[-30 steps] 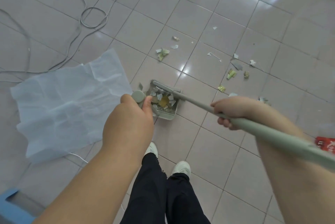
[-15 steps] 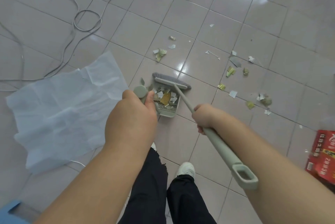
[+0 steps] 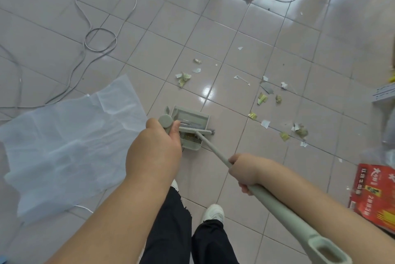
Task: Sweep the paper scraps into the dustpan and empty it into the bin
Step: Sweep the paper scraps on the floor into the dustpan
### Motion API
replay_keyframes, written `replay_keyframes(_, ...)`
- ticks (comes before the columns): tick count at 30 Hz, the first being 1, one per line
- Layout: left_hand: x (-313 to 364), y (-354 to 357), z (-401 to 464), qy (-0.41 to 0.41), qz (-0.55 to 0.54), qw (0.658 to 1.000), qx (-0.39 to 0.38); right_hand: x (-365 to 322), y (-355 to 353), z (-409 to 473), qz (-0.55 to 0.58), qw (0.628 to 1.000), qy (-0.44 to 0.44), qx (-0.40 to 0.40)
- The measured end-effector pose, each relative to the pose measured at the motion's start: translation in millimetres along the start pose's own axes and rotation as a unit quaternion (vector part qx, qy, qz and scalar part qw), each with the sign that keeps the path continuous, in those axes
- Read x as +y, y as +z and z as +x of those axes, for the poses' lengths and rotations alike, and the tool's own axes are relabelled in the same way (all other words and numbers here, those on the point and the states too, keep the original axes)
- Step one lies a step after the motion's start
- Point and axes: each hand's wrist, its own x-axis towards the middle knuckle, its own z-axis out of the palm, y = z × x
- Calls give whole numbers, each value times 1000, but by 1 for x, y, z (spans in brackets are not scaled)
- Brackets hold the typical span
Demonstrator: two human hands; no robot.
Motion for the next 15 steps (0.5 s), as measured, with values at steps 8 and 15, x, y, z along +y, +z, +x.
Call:
replay_keyframes(8, -10, -7, 14, 2, 2, 1000, 9, -11, -68, -32, 53, 998, -21, 37)
replay_keyframes(15, -11, -21, 52, 3, 1, 1000, 11, -60, -104, 7, 201, 977, 34, 67)
